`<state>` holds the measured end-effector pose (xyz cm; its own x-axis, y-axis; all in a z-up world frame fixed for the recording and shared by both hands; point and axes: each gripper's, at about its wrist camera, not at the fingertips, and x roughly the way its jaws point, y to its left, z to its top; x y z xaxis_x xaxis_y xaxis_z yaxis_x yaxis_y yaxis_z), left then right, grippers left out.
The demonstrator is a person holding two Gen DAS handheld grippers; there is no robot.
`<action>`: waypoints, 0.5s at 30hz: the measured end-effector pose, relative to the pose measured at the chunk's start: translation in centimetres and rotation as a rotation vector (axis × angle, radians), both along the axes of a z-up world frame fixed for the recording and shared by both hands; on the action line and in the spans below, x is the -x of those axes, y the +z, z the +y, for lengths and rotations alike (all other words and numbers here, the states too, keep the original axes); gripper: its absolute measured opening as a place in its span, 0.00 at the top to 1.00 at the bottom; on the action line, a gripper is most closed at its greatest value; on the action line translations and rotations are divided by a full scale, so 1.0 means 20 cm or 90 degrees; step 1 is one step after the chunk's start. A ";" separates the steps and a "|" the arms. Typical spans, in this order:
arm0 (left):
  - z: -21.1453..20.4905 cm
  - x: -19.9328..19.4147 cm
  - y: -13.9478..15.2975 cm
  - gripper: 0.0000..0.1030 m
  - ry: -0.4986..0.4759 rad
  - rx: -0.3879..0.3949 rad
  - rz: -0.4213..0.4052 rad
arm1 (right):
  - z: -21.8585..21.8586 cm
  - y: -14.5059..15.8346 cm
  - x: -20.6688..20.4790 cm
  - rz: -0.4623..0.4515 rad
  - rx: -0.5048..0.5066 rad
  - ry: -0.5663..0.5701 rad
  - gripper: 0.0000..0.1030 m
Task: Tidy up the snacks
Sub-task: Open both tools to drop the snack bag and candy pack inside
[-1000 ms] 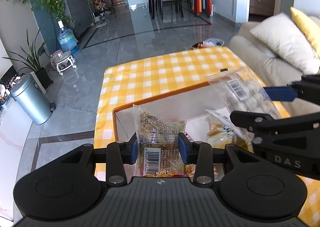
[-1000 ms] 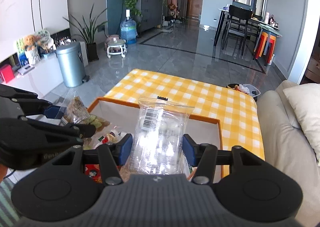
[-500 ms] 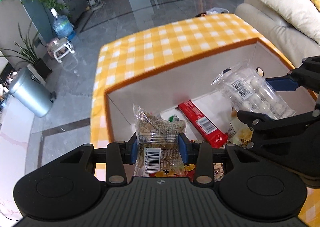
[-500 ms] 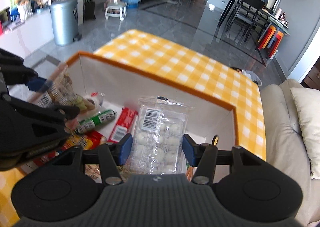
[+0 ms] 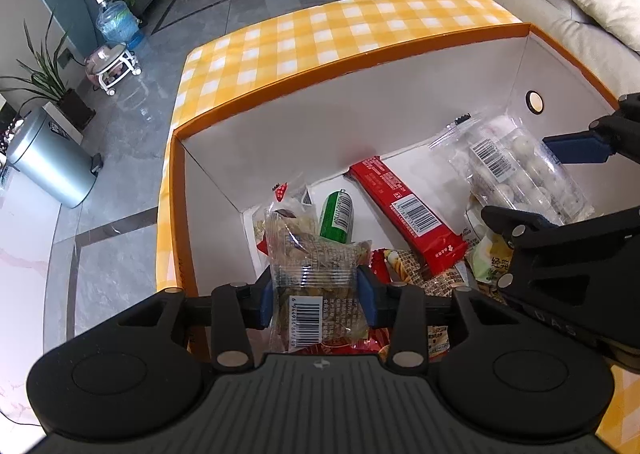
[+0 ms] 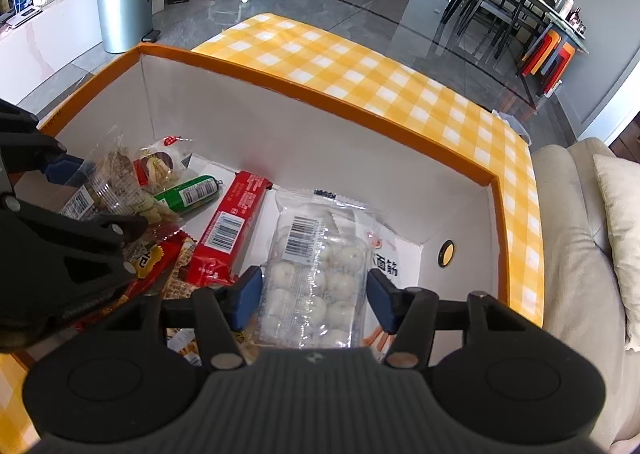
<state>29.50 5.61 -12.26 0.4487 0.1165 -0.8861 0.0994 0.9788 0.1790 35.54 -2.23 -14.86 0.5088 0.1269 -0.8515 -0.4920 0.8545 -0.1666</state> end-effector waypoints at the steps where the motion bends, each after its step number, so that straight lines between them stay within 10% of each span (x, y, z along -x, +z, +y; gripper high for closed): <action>1: 0.01 0.00 0.01 0.52 0.004 0.002 -0.001 | 0.00 0.00 -0.01 0.002 0.001 -0.003 0.46; 15: 0.04 0.11 0.30 0.34 0.005 -0.033 -0.108 | -0.01 0.22 0.07 -0.056 -0.010 -0.011 0.22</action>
